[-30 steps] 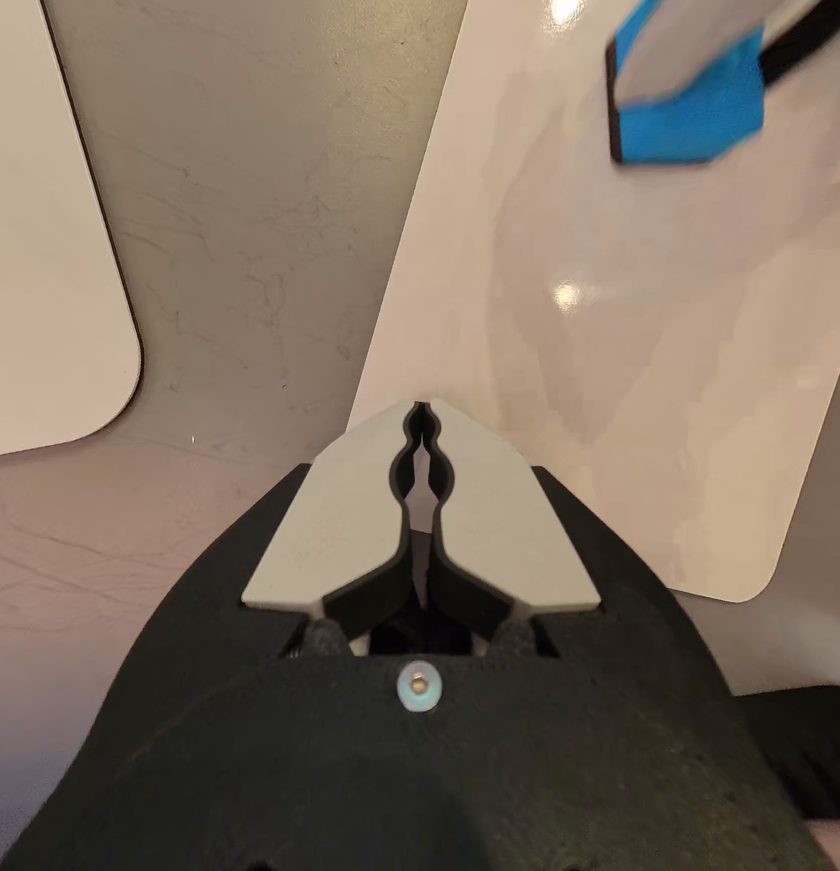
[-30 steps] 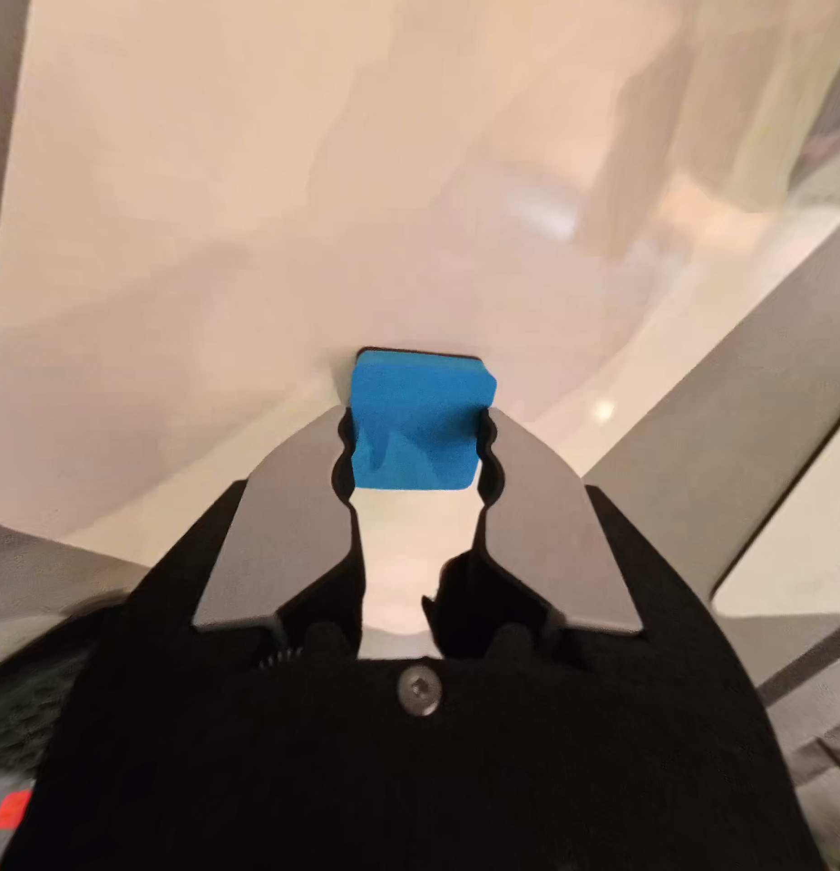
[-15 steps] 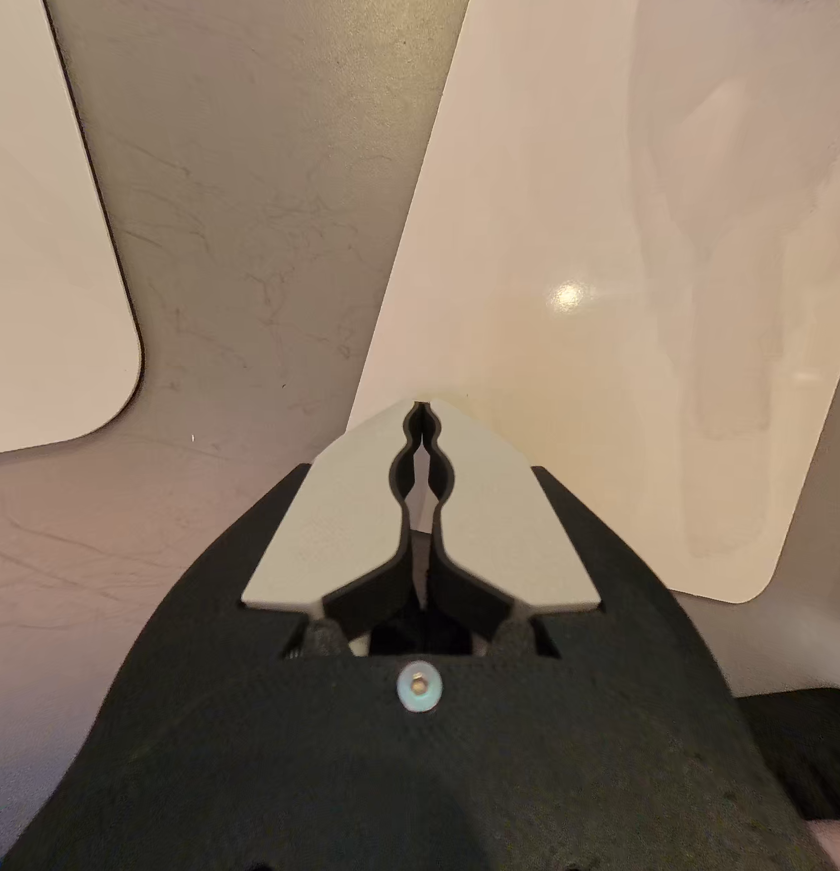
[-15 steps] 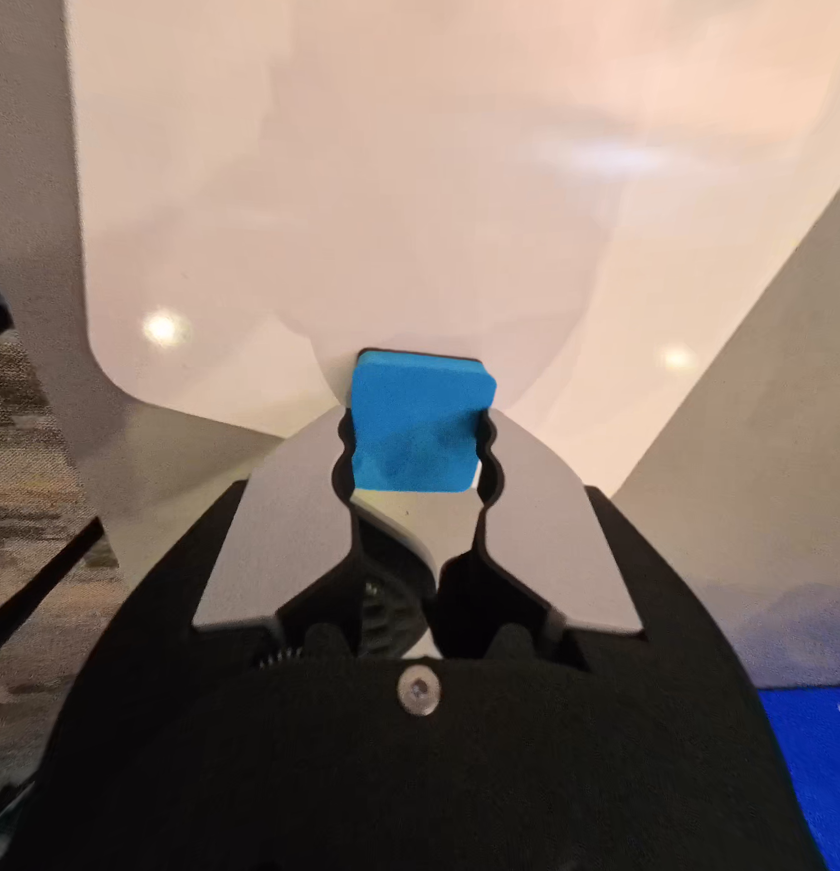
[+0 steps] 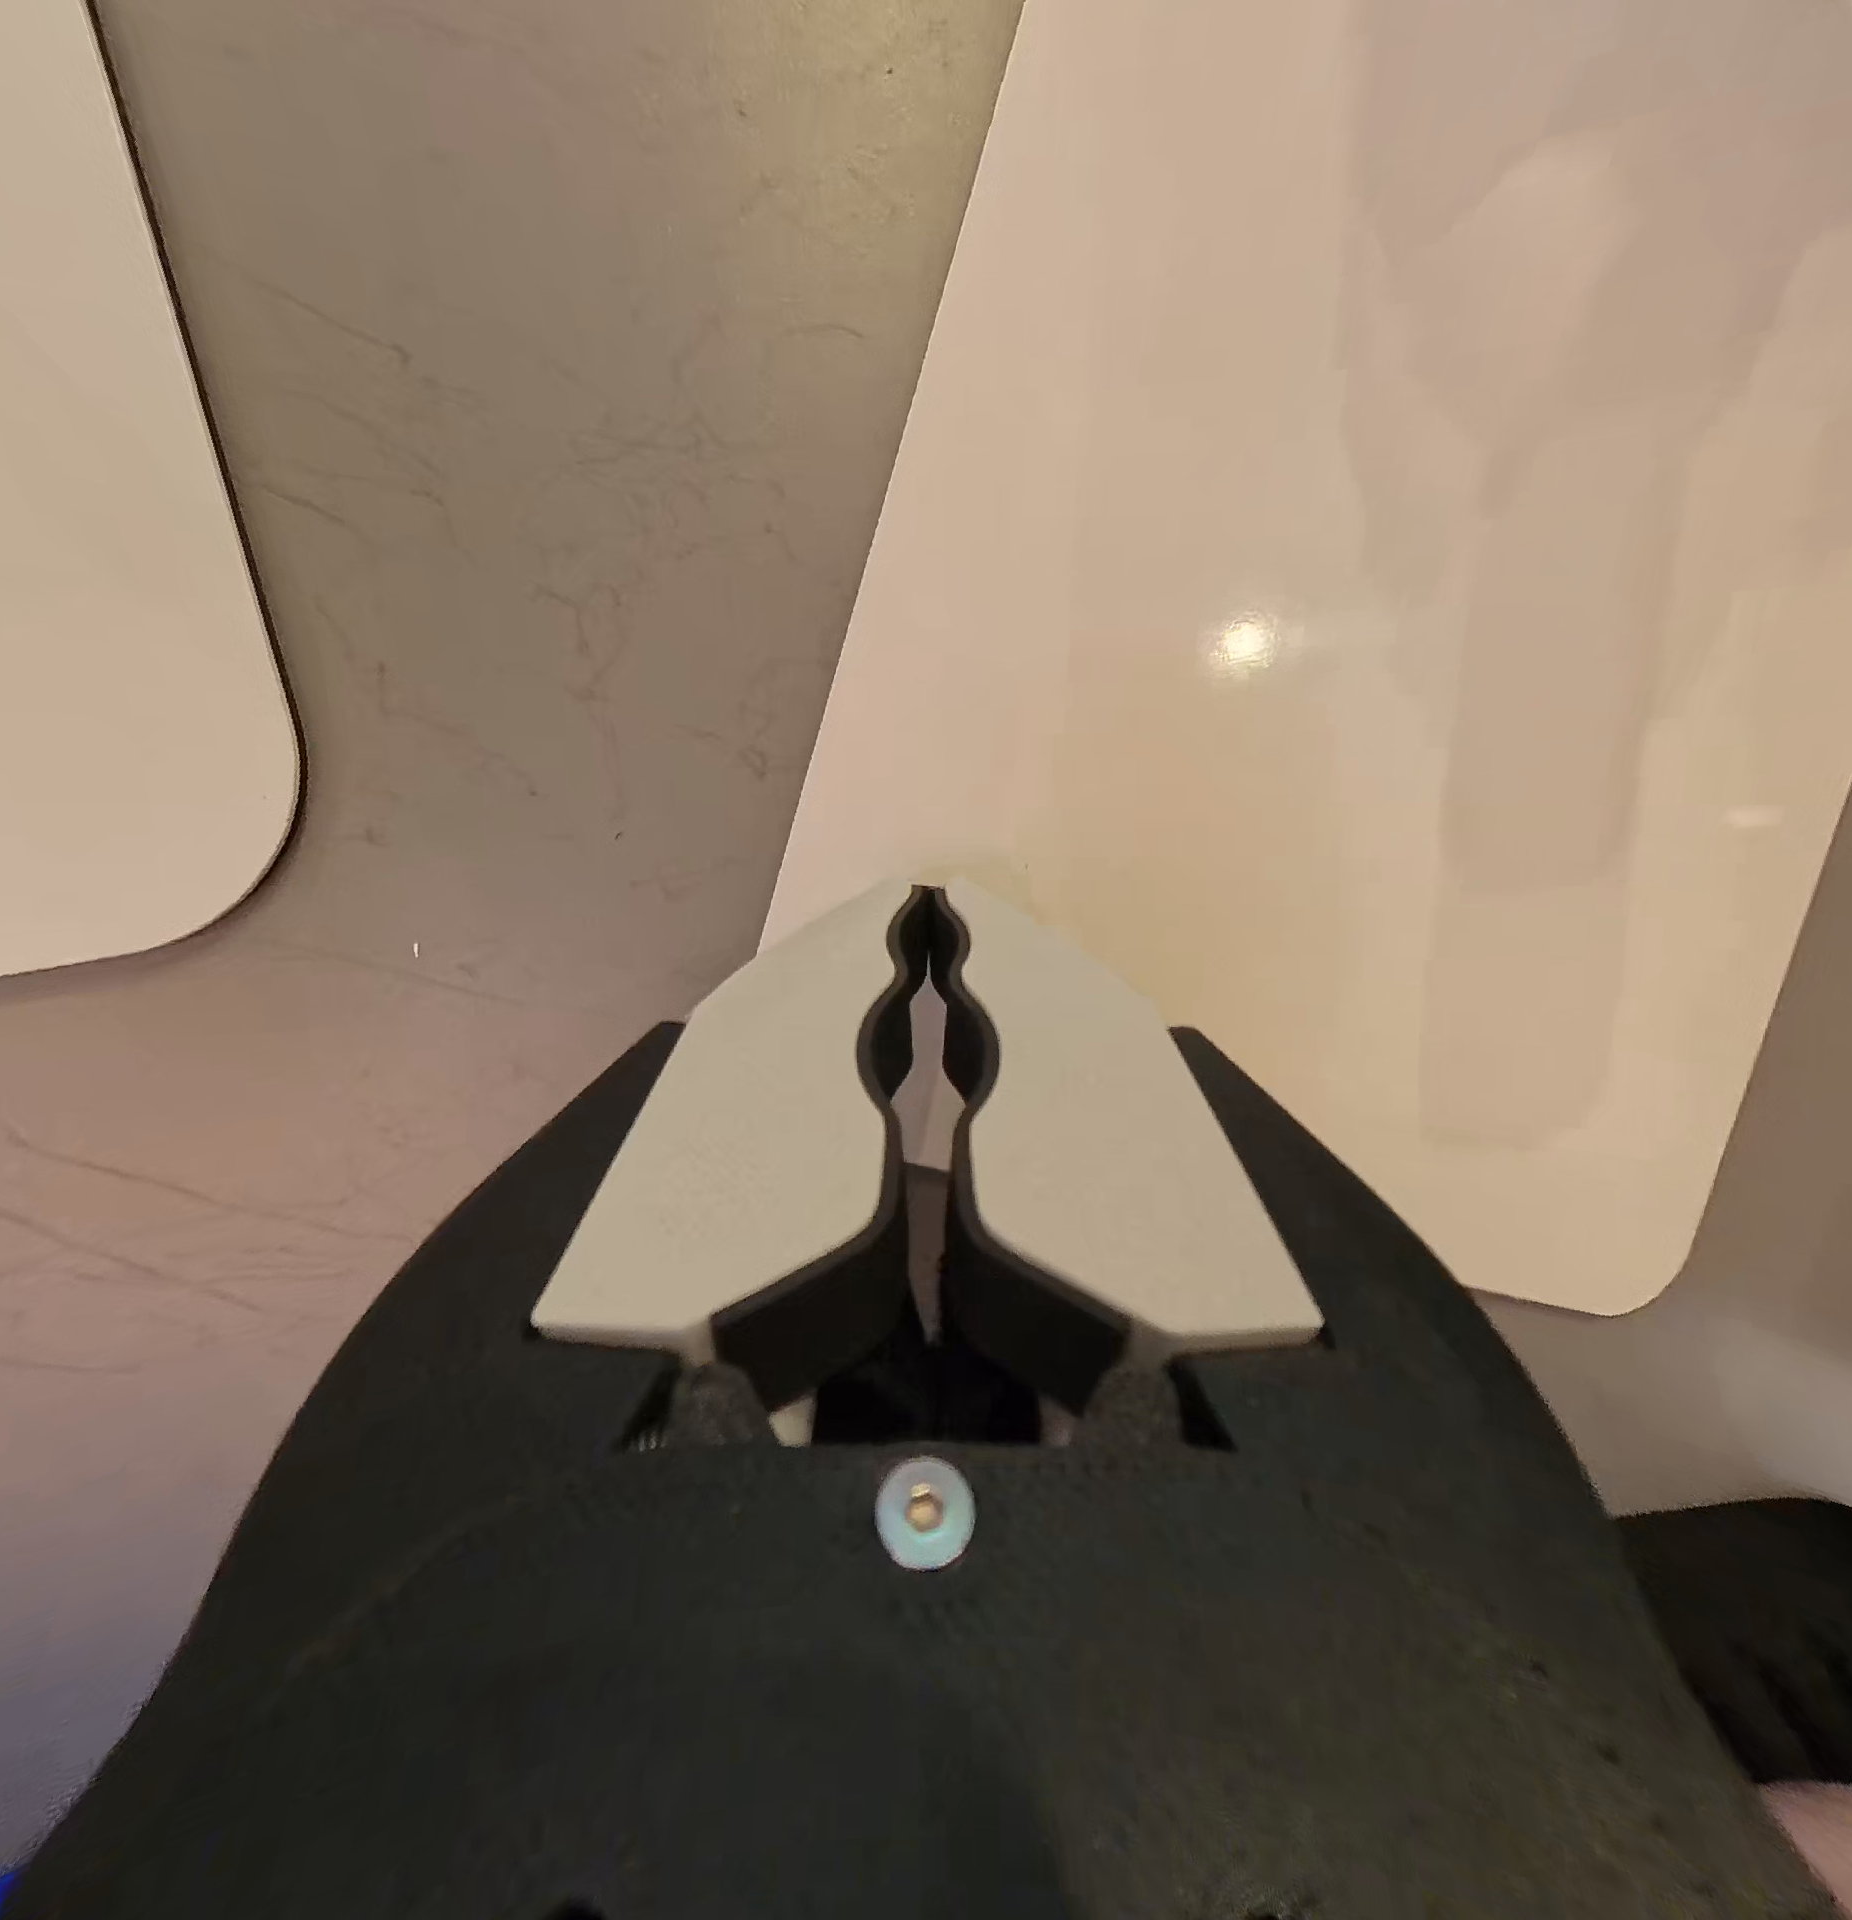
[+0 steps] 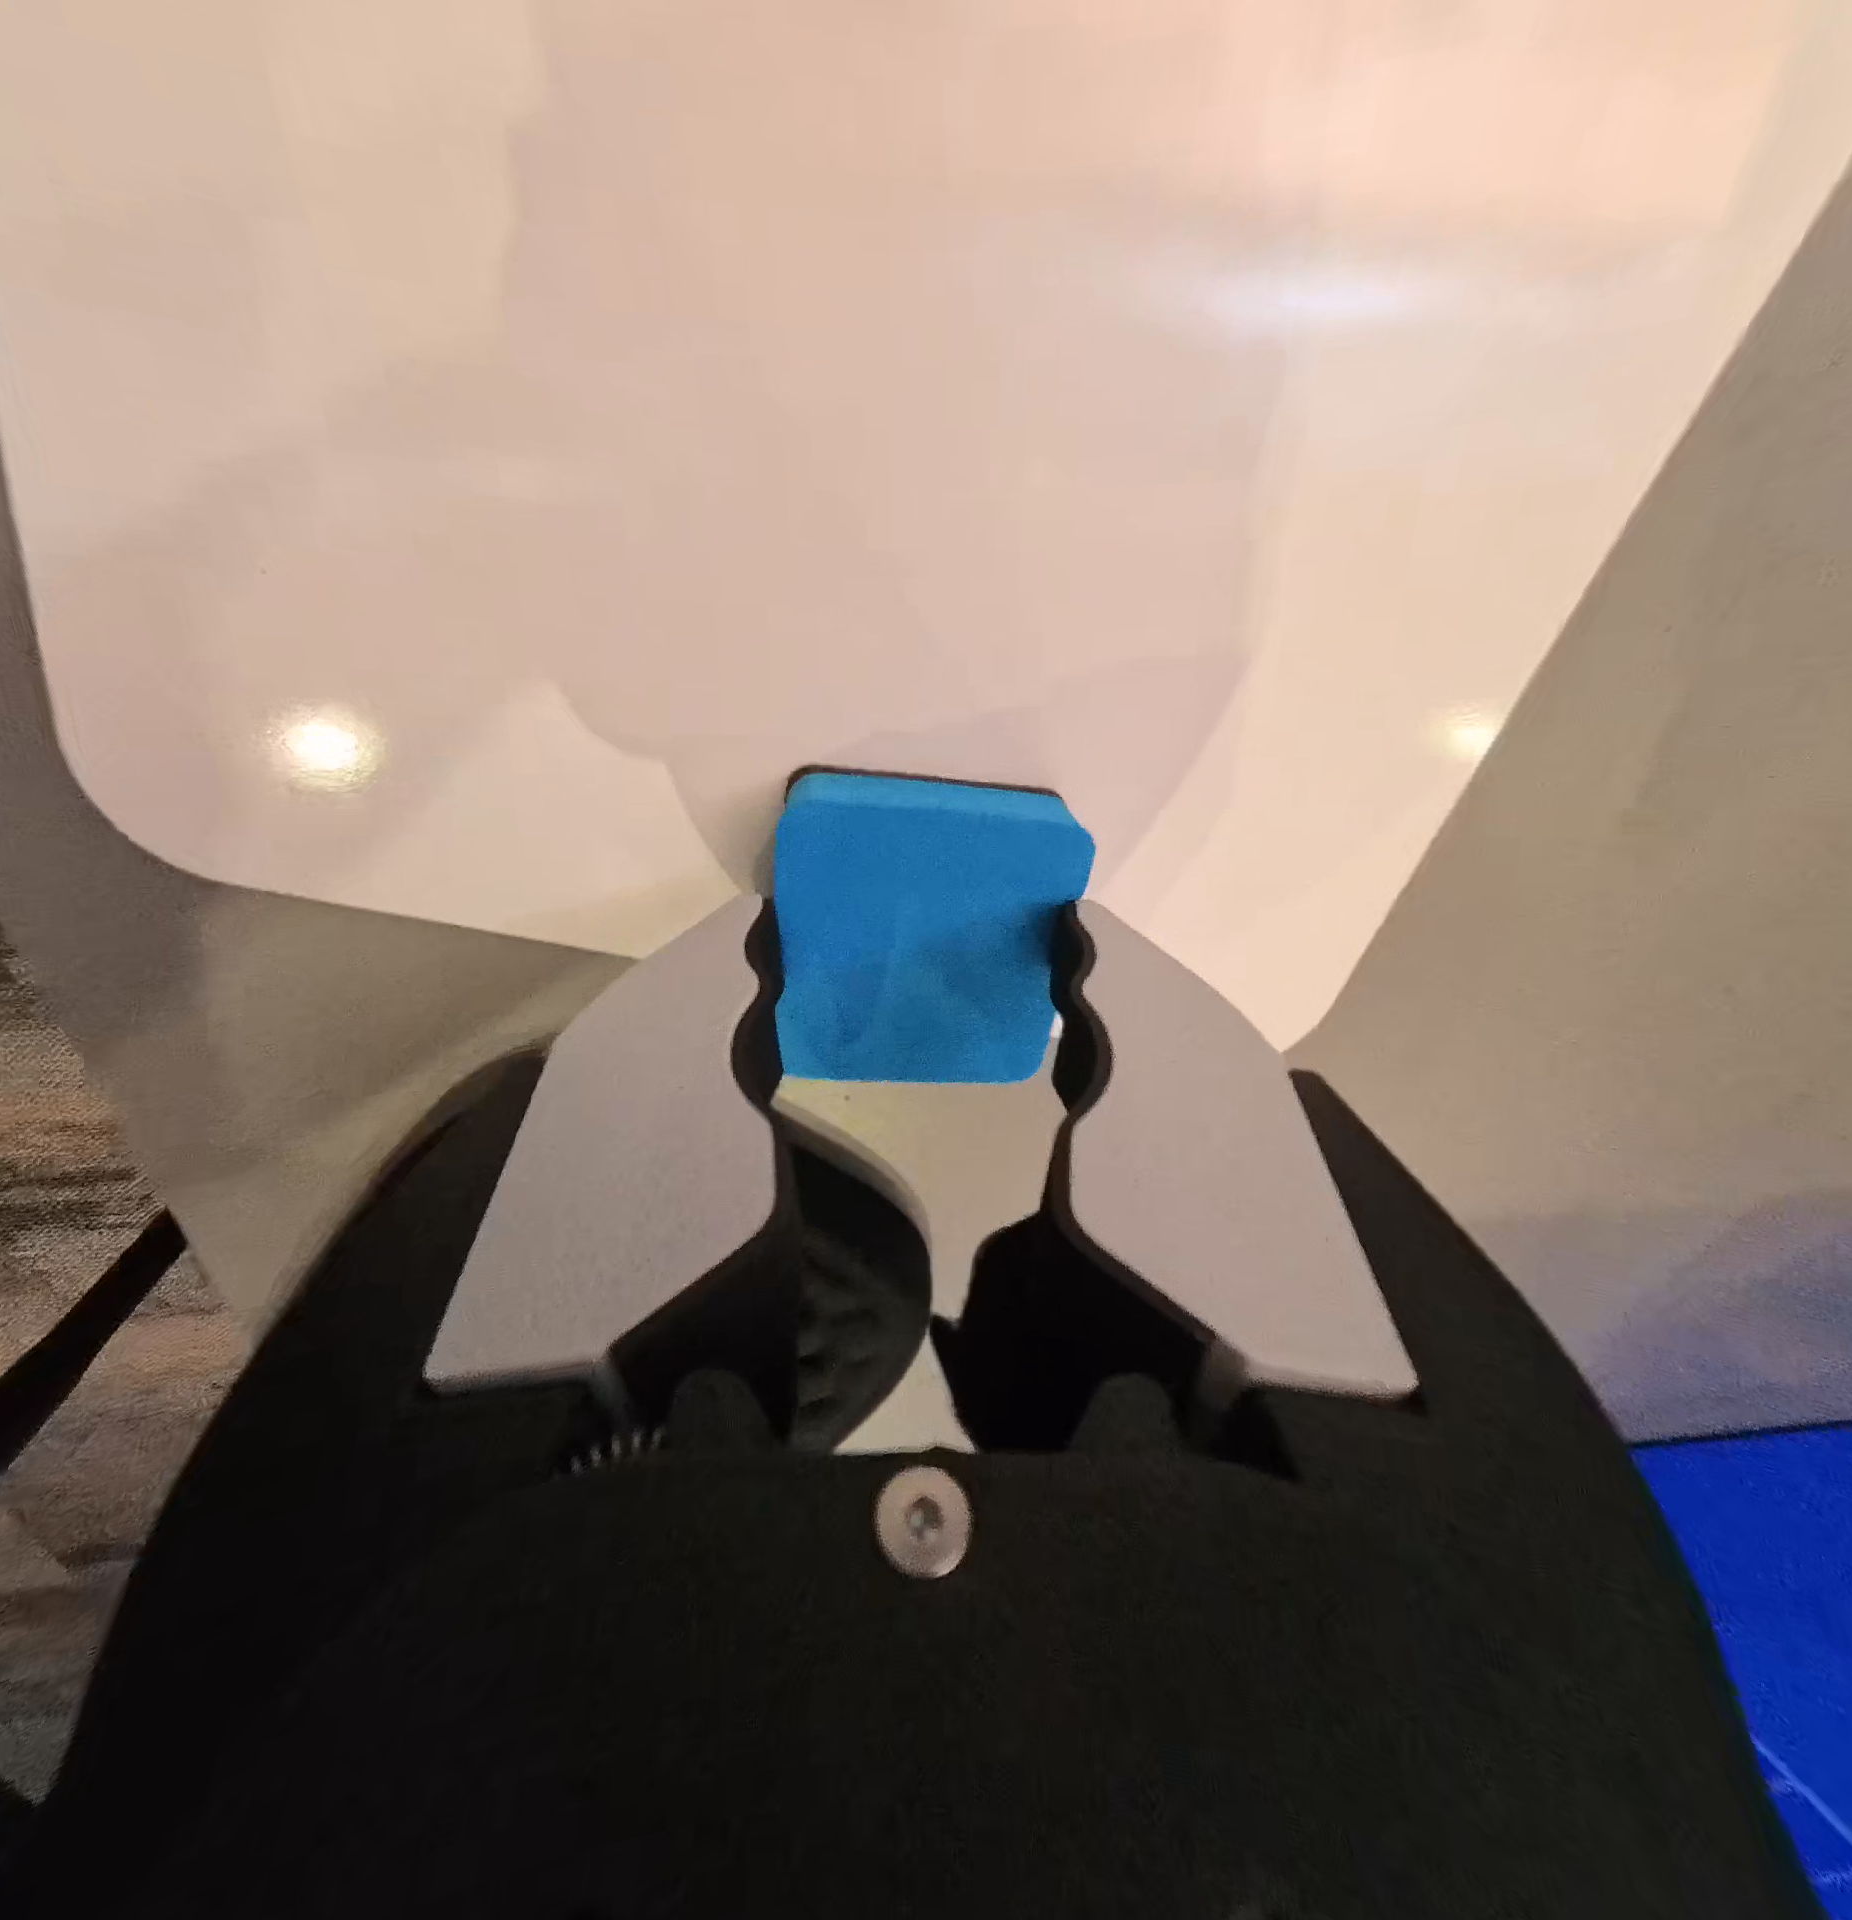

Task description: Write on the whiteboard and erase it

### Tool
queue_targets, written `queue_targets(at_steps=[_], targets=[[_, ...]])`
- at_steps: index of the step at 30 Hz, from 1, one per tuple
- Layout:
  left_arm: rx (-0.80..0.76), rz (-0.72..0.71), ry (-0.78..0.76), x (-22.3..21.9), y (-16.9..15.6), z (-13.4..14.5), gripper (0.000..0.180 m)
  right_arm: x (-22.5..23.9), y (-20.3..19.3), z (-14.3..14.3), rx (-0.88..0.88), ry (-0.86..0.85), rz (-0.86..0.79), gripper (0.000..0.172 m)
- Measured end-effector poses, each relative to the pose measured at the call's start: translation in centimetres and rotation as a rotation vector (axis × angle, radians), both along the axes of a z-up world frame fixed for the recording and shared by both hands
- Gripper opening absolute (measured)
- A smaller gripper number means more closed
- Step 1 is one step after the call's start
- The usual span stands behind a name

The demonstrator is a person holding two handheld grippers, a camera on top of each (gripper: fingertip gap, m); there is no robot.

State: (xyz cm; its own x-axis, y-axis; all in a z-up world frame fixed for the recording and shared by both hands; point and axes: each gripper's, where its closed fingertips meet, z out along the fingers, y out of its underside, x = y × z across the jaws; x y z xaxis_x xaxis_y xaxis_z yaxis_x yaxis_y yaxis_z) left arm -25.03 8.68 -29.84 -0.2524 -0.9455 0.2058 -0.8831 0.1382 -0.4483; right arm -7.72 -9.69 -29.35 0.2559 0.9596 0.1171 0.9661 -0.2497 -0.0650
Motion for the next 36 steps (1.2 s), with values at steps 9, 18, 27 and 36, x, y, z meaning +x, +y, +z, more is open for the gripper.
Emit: queue_targets(at_steps=[9,18,27,36], targets=[[-0.011,-0.002,0.067,-1.6,0.1,0.0,0.001,1.3,4.8,0.0,0.013,-0.002,-0.017,0.052],[-0.022,-0.026,0.071,-1.9,-0.1,0.0,0.0,-0.2,1.5,0.1,-0.016,0.045,0.003,0.052],[-0.008,-0.032,0.073,-1.8,-0.1,0.0,0.0,0.0,-0.1,0.1,0.027,0.033,-0.024,0.052],[-0.013,-0.063,0.064,-1.2,-1.2,0.0,0.0,0.1,1.7,0.0,0.031,0.033,-0.054,0.052]])
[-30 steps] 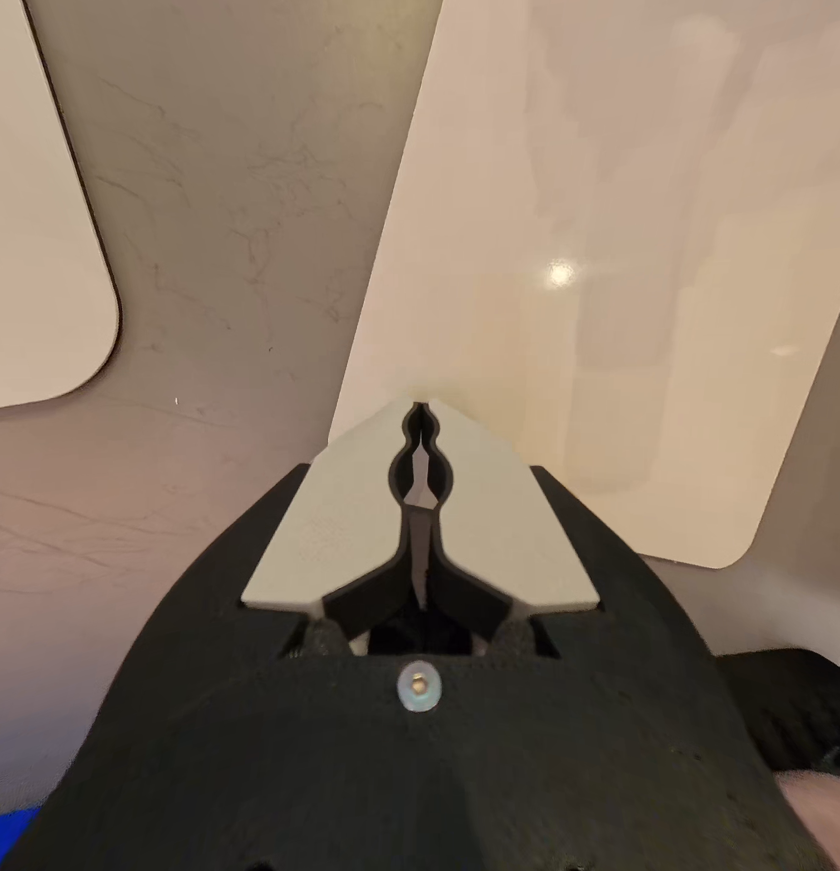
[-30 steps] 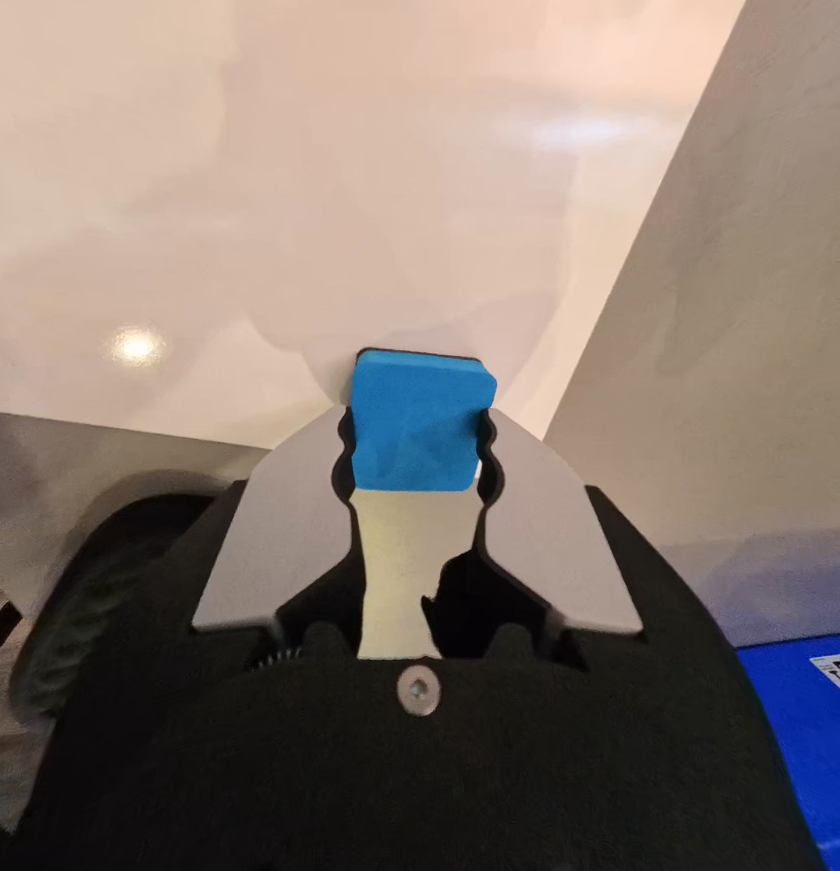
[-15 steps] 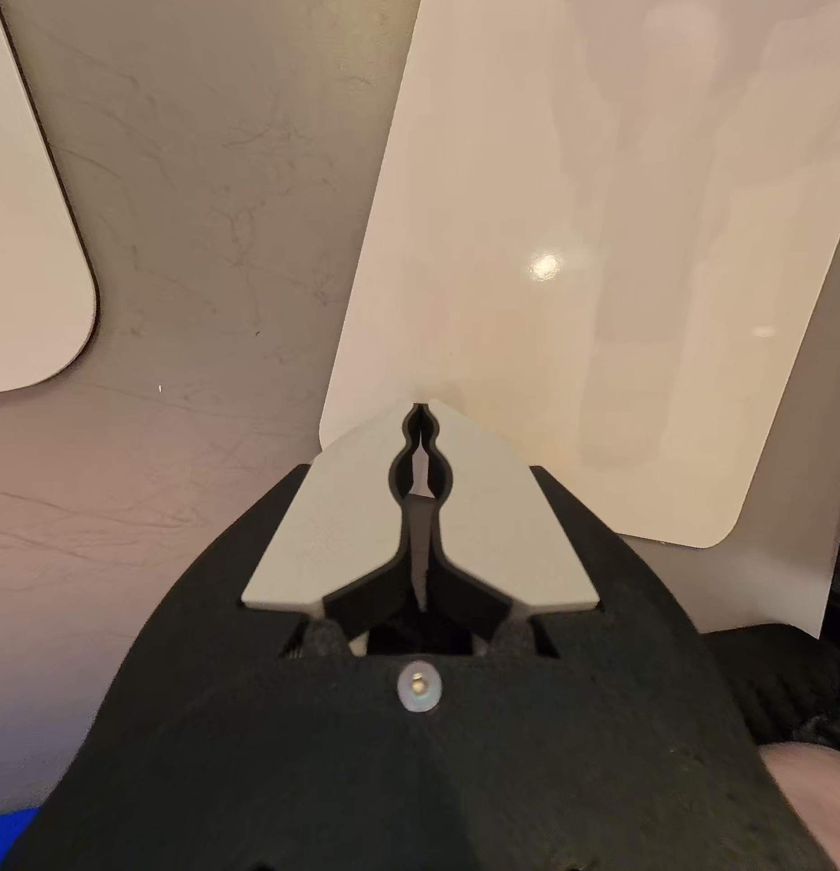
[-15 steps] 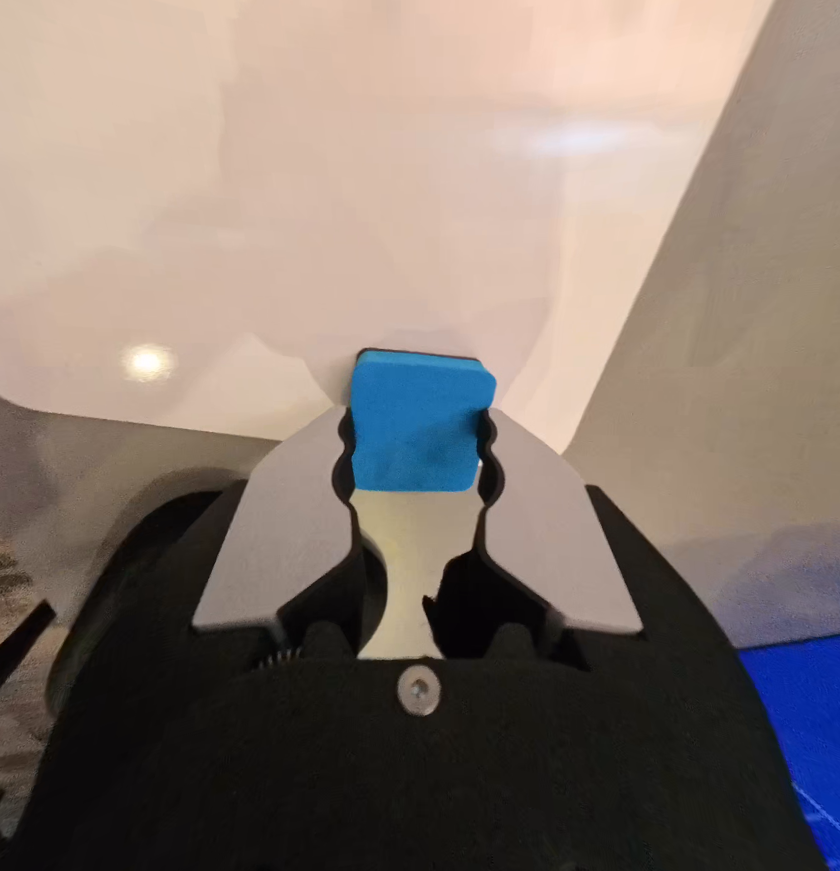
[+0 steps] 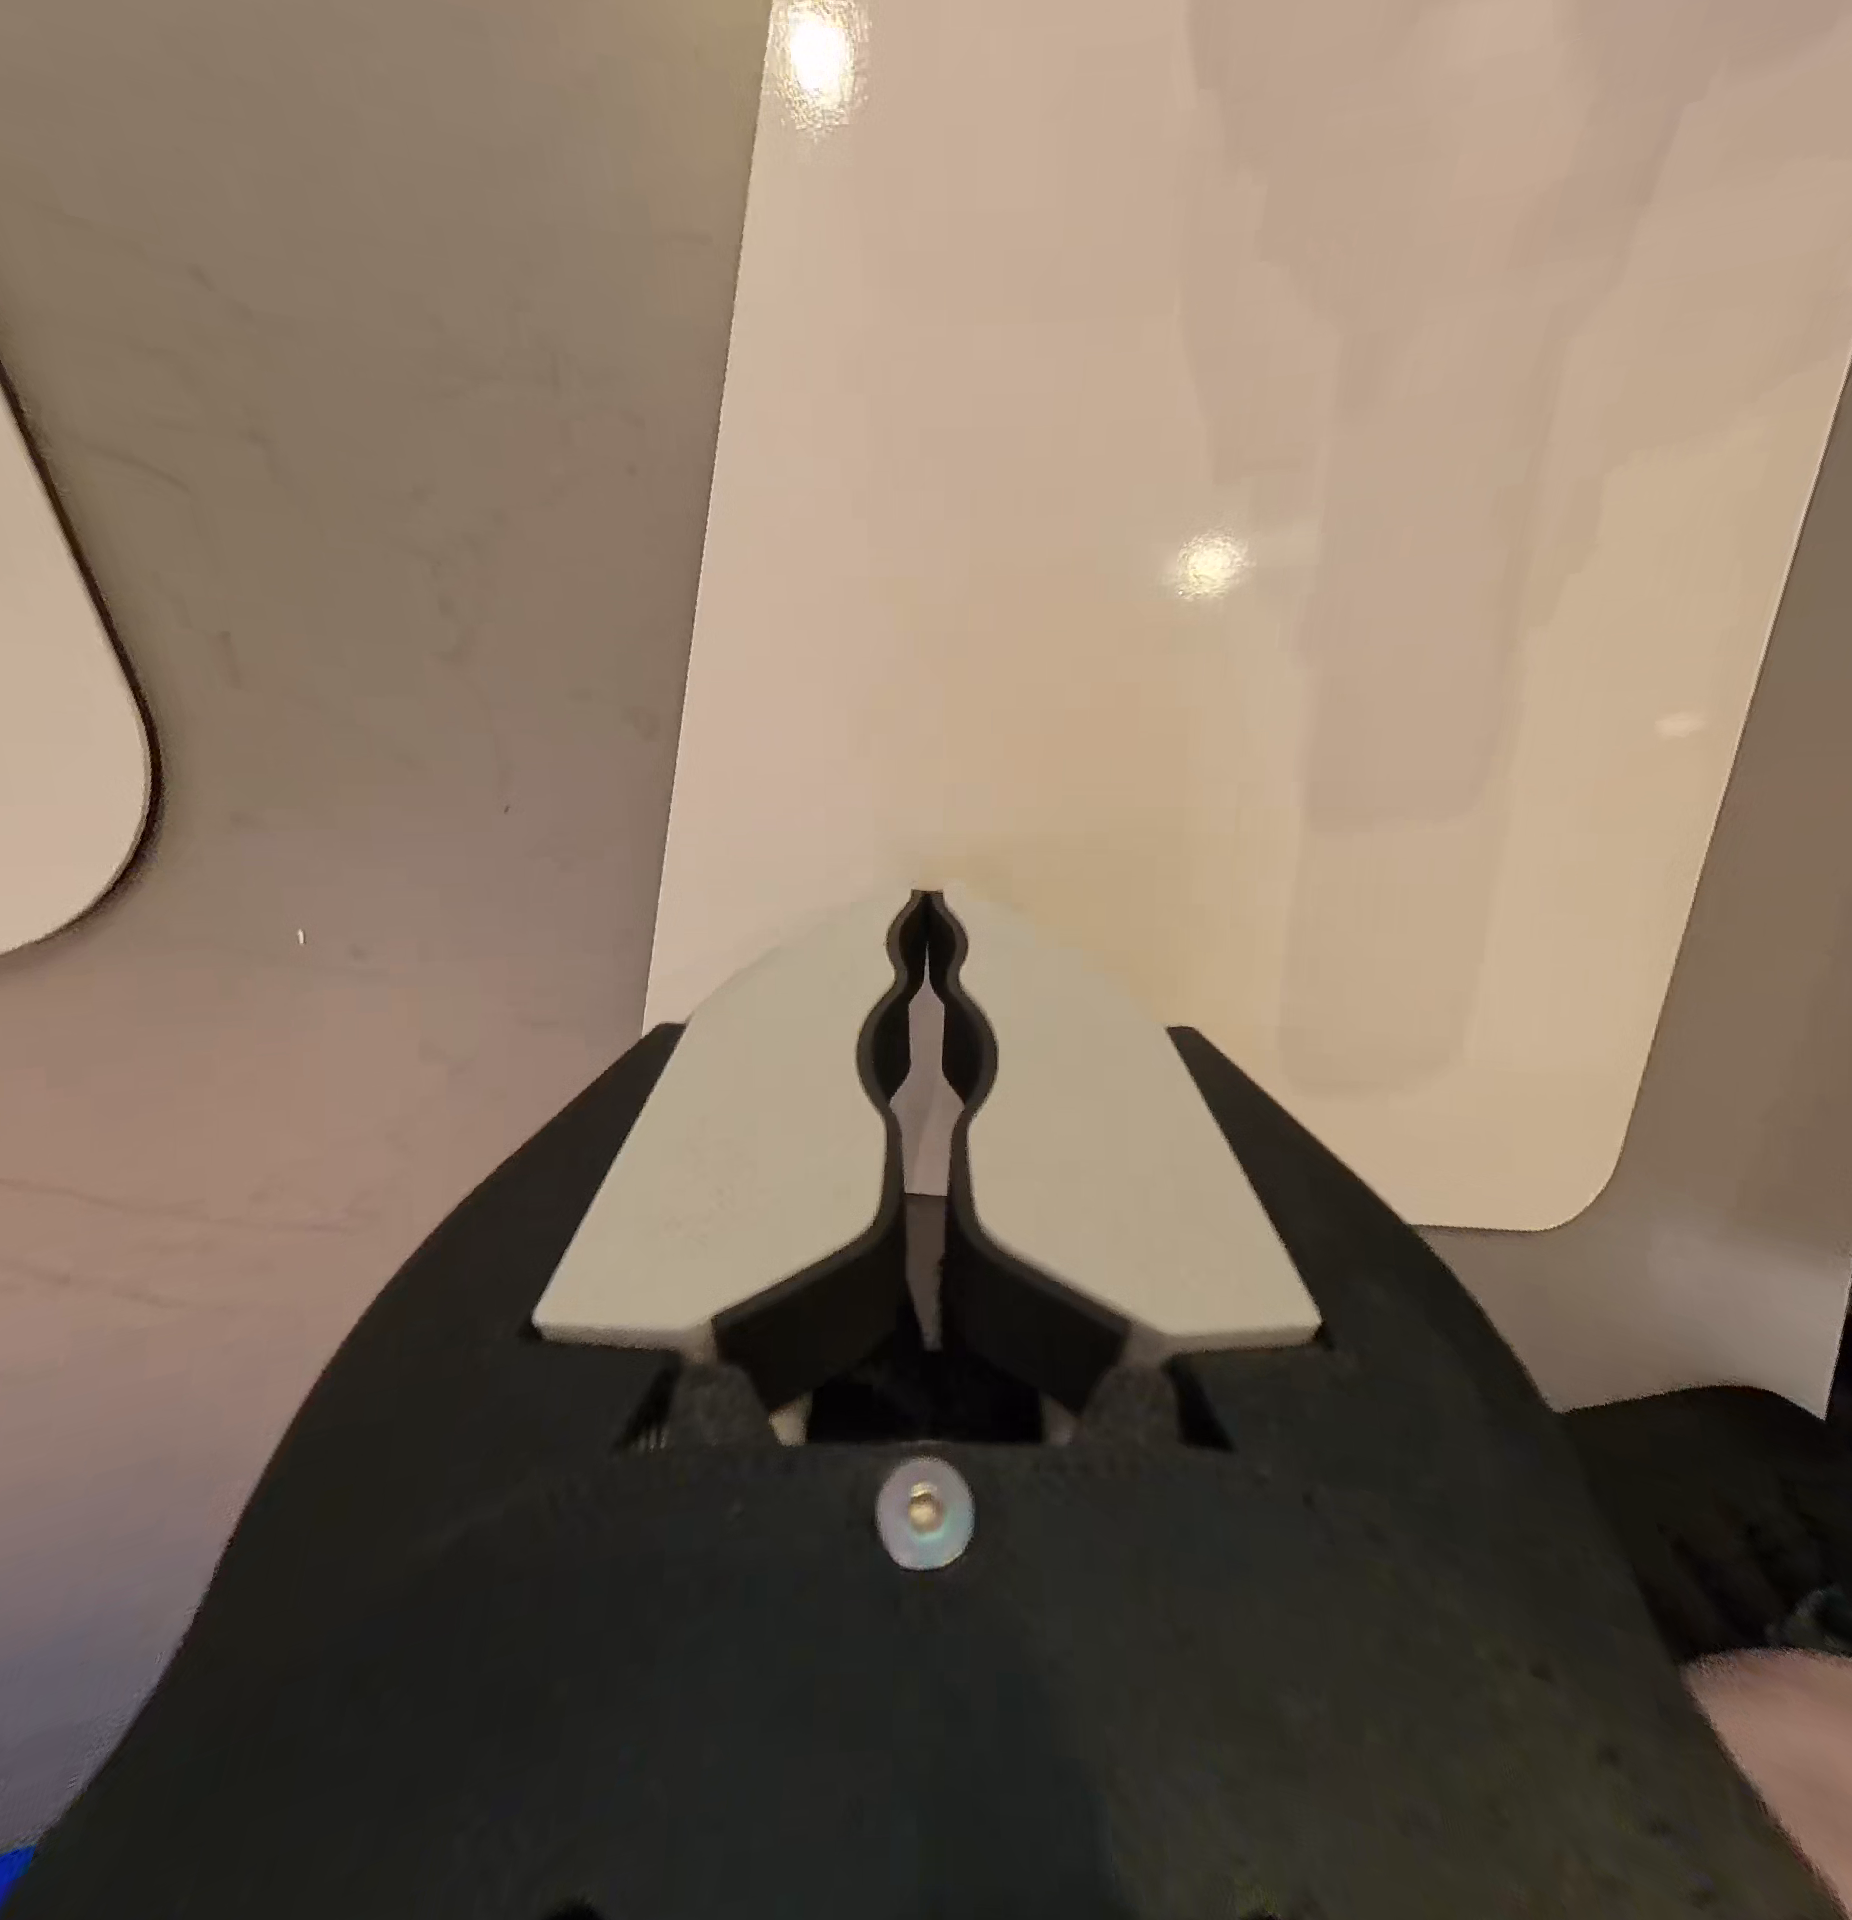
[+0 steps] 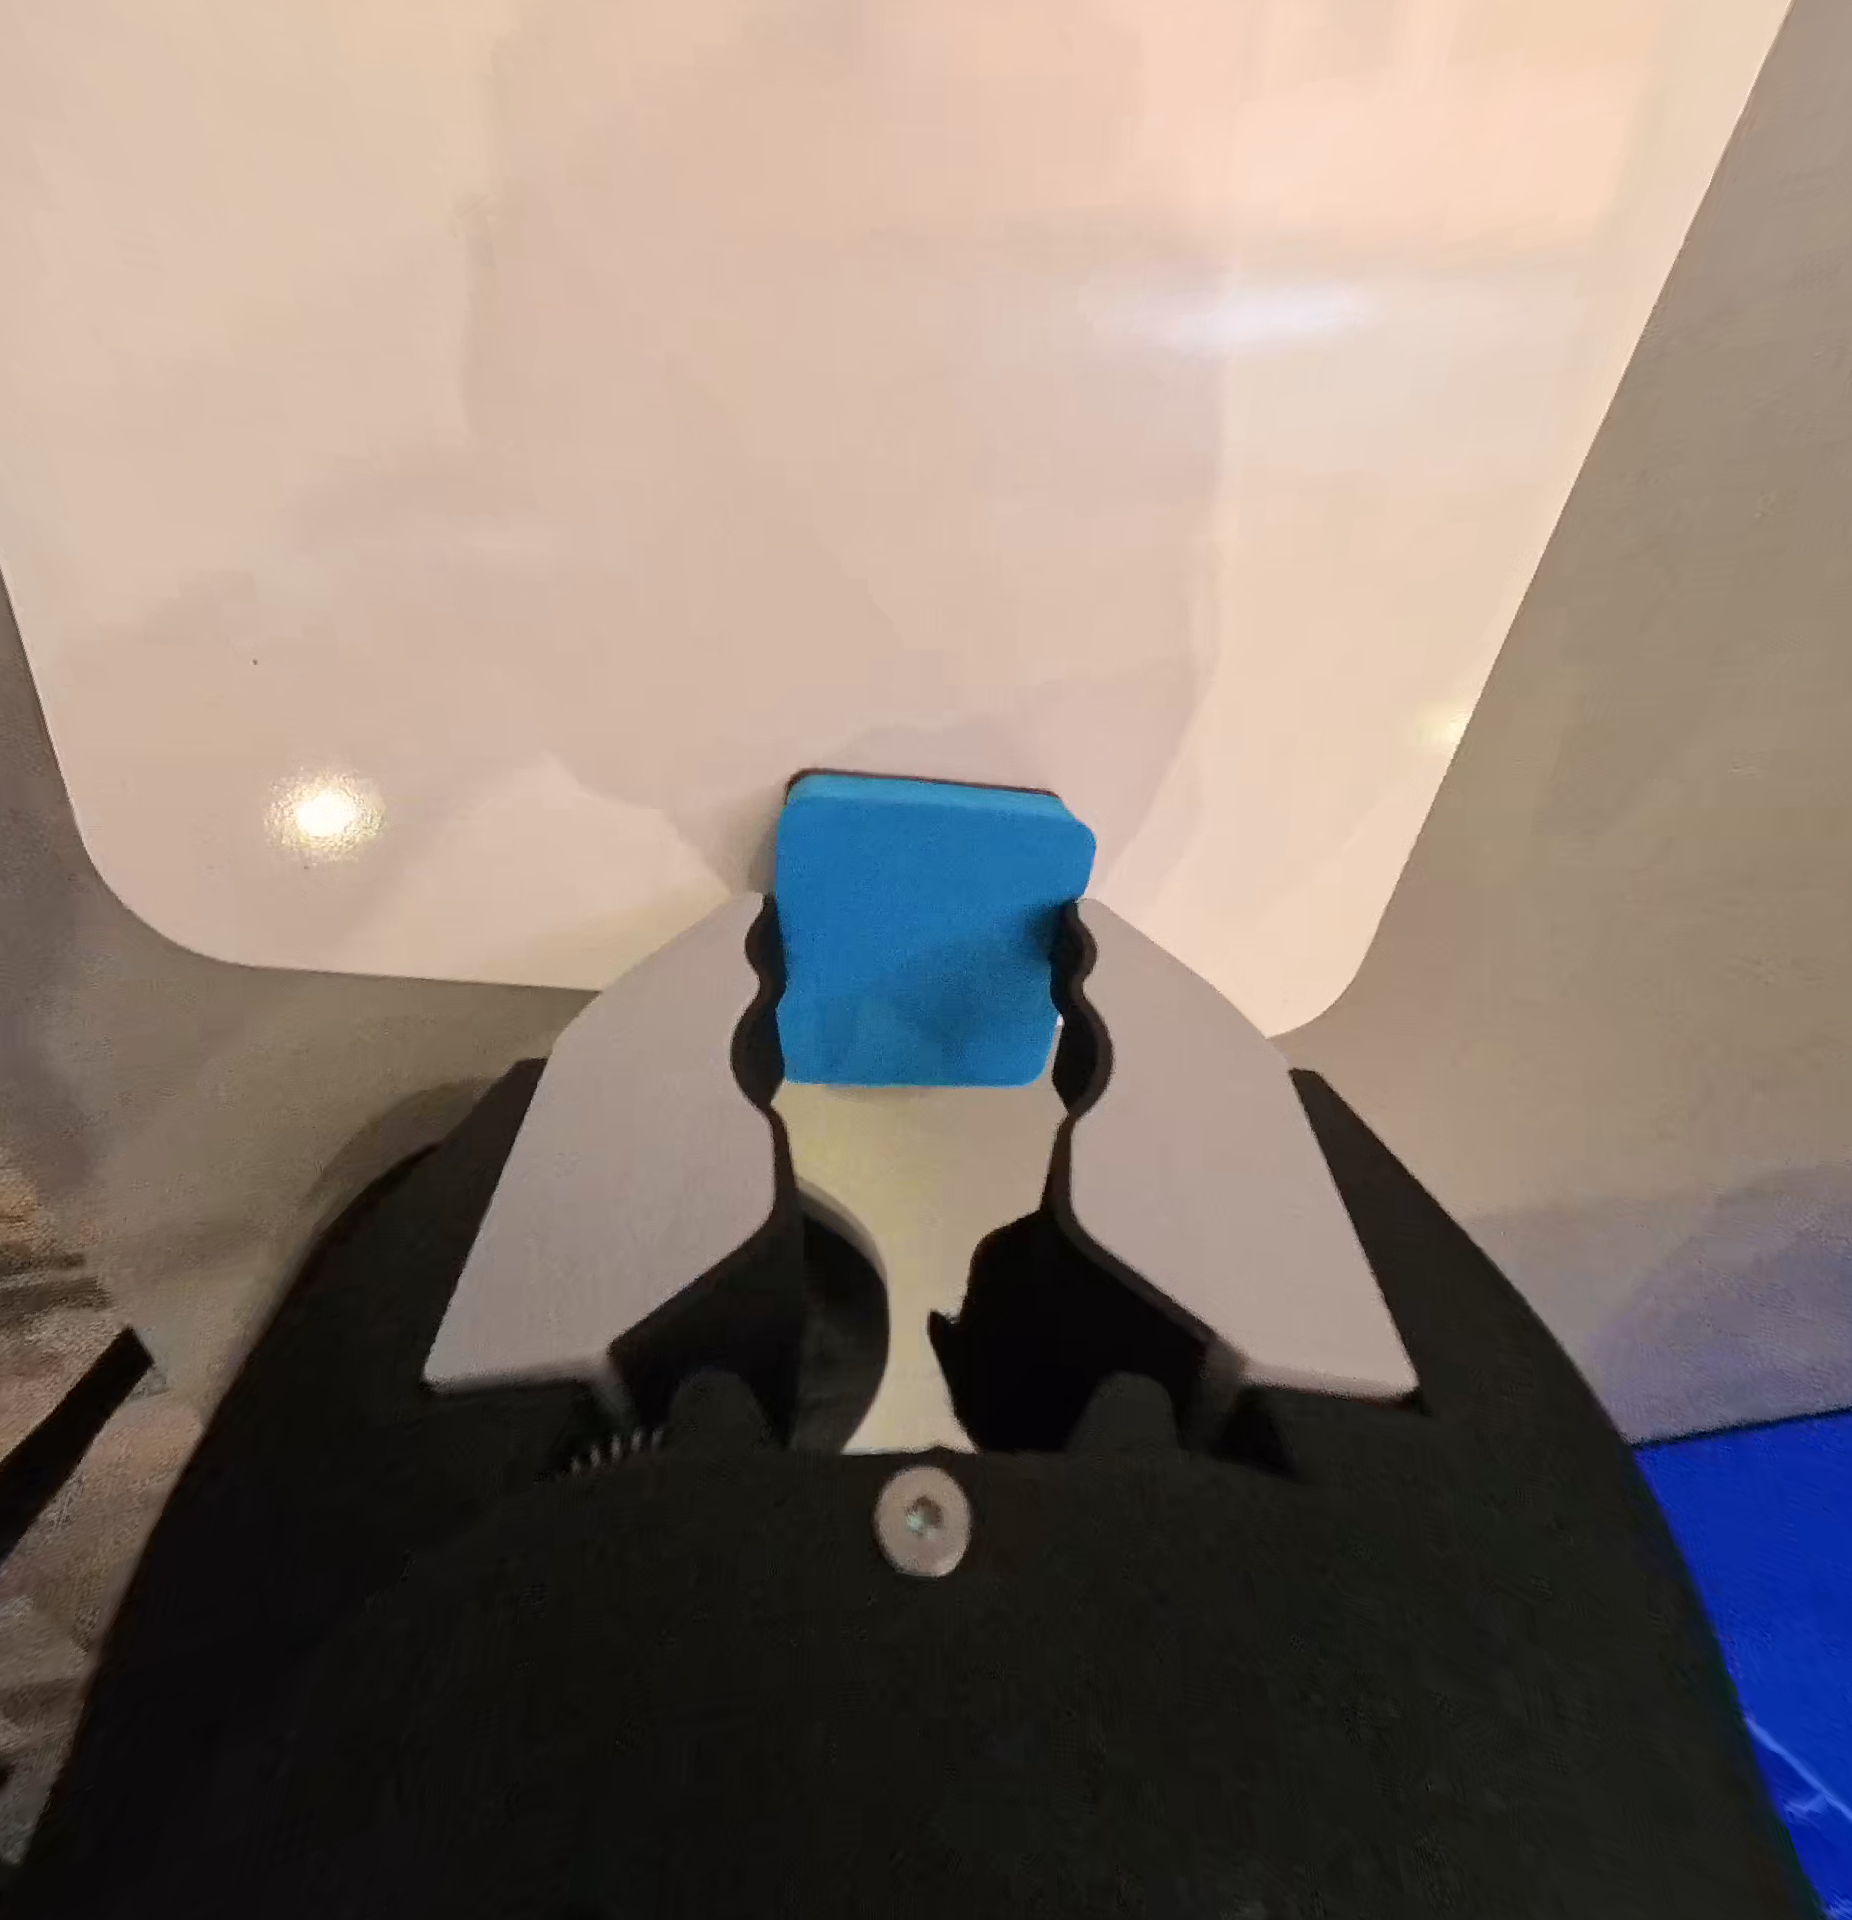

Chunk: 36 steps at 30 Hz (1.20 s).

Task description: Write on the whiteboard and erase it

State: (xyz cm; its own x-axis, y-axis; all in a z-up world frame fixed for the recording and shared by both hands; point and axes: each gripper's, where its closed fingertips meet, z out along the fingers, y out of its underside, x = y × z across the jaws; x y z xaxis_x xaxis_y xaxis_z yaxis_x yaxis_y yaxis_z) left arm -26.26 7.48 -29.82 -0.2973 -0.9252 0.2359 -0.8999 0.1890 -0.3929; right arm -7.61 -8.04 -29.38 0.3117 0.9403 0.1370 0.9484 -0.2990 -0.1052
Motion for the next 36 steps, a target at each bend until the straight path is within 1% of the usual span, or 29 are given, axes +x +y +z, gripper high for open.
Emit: queue_targets(at_steps=[7,11,13,14,16,18,20,23,26,32,34,36], targets=[[-0.056,0.029,0.01,-0.5,0.0,0.0,0.0,0.7,3.5,-0.1,-0.005,-0.003,0.024,0.052],[-0.08,0.022,0.012,-0.4,-0.4,0.0,0.0,1.7,6.6,-0.1,-0.016,-0.034,0.077,0.052],[-0.066,0.01,0.005,-0.4,-0.4,0.0,0.0,1.6,7.4,-0.1,-0.025,-0.041,0.101,0.052],[-0.051,0.009,-0.003,-0.3,-0.2,0.0,0.0,1.6,7.5,-0.1,-0.031,-0.043,0.101,0.052],[-0.077,0.008,-0.008,-0.2,-0.3,0.0,0.0,1.6,7.2,0.0,-0.012,-0.05,0.092,0.052],[-0.092,0.017,-0.01,-0.1,-0.3,0.0,0.0,0.8,5.3,0.0,-0.022,-0.037,0.108,0.052],[-0.072,0.008,-0.003,-0.1,-0.2,0.0,0.0,0.2,4.2,0.0,-0.007,-0.002,0.115,0.052],[-0.1,0.0,-0.014,0.5,-0.9,0.0,0.0,1.0,5.8,0.0,0.005,0.031,0.035,0.052],[-0.062,-0.008,-0.005,0.4,-0.7,0.0,0.0,0.3,5.6,0.0,0.012,-0.016,0.097,0.052],[-0.039,-0.006,-0.014,0.1,0.0,0.0,0.0,0.1,5.6,0.0,0.044,0.04,0.049,0.053],[-0.049,0.007,-0.028,0.3,0.2,0.0,0.0,-0.3,5.2,0.0,0.03,0.074,0.029,0.059],[-0.048,0.009,-0.03,0.3,0.3,0.0,0.0,-0.1,5.2,0.3,0.059,0.067,0.019,0.071]])
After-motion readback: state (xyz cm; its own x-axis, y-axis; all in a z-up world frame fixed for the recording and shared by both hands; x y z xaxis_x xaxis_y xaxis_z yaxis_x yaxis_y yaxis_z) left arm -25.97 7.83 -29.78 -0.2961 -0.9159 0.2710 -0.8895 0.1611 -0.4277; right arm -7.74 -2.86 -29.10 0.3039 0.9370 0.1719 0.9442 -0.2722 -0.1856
